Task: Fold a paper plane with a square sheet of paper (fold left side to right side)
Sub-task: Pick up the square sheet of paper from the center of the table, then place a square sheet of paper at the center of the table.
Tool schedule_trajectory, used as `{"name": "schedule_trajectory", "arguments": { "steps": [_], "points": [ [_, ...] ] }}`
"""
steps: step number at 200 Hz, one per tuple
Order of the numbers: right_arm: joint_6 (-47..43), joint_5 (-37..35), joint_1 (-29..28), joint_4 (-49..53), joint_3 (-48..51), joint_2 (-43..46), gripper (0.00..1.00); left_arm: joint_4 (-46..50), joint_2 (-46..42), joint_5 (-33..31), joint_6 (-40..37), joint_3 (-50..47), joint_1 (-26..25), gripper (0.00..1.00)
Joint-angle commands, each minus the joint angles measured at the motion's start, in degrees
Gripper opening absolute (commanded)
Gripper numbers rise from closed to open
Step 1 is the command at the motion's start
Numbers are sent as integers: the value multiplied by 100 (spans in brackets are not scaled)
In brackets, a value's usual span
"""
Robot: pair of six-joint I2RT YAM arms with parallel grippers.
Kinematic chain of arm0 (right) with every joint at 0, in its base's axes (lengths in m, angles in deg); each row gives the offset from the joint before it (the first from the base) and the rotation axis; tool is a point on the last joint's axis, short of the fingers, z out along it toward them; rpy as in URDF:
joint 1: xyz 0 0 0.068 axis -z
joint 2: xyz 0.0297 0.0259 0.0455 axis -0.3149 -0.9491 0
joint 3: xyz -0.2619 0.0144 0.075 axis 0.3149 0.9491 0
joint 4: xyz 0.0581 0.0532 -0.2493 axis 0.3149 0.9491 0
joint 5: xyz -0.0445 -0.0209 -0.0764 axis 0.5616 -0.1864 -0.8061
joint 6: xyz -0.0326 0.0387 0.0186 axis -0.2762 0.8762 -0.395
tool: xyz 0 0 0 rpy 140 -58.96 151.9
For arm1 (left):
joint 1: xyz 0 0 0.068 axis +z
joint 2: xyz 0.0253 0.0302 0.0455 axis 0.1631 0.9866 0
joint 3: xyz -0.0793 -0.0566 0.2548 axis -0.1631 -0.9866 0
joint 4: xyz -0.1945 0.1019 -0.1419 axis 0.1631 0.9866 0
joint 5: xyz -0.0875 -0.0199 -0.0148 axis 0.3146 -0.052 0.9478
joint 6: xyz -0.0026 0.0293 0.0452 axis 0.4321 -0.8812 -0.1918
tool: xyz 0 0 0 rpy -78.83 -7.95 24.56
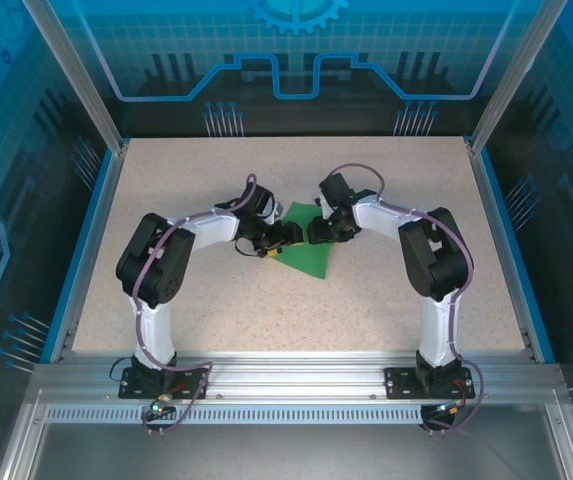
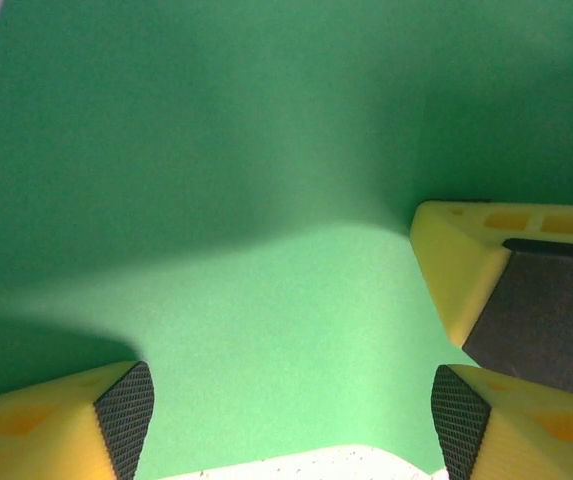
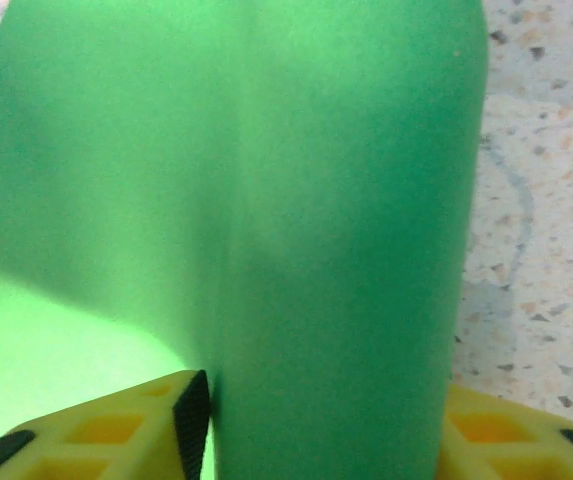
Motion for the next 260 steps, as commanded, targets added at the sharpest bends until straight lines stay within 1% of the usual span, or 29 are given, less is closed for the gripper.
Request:
{"name": "schedule_trajectory", "arguments": {
  "steps": [1, 24, 63, 97, 114, 145, 172, 206, 235, 260],
  "points": [
    [-61, 352, -41, -3, 32, 213, 44, -118, -546, 36, -211, -174, 56, 78],
    [-111, 653, 33, -232, 222, 444, 38, -325, -980, 60, -205, -472, 261, 79],
    [-329, 1171, 157, -703, 682, 1088, 29, -932, -2055, 187, -120, -1256, 795, 79],
    [-814, 1538, 197, -667, 884, 1831, 27, -1522, -2991, 323, -3, -1861, 1171, 80],
    [-1077, 1746, 213, -504, 889, 2226, 27, -1814, -3394, 420, -24, -2032, 1197, 81],
    [-1534, 2036, 237, -47, 812, 2981, 26, -2703, -4059, 857, -71, -2273, 1197, 86],
    [-1918, 2416, 283, 272, 710, 3582, 25, -2975, -4568, 1109, -360, -2312, 1196, 89],
    [-2331, 3058, 302, 616, 476, 4147, 23, -3201, -4942, 1467, -635, -2288, 1197, 93],
    [-2601, 3532, 304, 859, 286, 4469, 22, -3230, -4892, 1939, -696, -2021, 1198, 93],
    [-2683, 4114, 302, 858, 186, 4662, 22, -3359, -4777, 2337, -663, -1811, 1196, 94]
  ]
}}
